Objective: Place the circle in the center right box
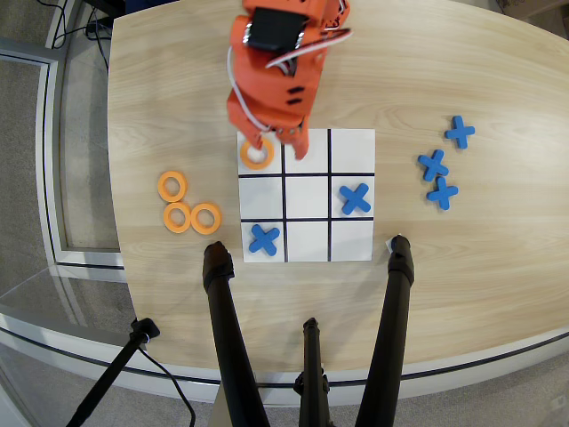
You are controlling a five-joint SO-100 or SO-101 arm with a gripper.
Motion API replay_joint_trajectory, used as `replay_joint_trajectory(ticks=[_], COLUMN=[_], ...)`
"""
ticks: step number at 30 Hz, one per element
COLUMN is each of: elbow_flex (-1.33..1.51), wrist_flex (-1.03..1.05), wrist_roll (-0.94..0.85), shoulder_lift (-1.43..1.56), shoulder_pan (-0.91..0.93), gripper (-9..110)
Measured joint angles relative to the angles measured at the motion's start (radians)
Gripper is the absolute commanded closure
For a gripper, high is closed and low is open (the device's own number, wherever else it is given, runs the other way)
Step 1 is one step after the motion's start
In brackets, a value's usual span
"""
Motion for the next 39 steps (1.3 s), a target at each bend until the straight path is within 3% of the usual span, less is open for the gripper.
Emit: replay_joint_trajectory(ticks=[22, 39], elbow_flex=[-0.868, -1.003], wrist_flex=[-0.002, -0.038], wrist_roll=[0.074, 0.074], shoulder_lift=[-0.887, -1.118], shoulder_pan=[0.147, 0.186], gripper=[77, 77])
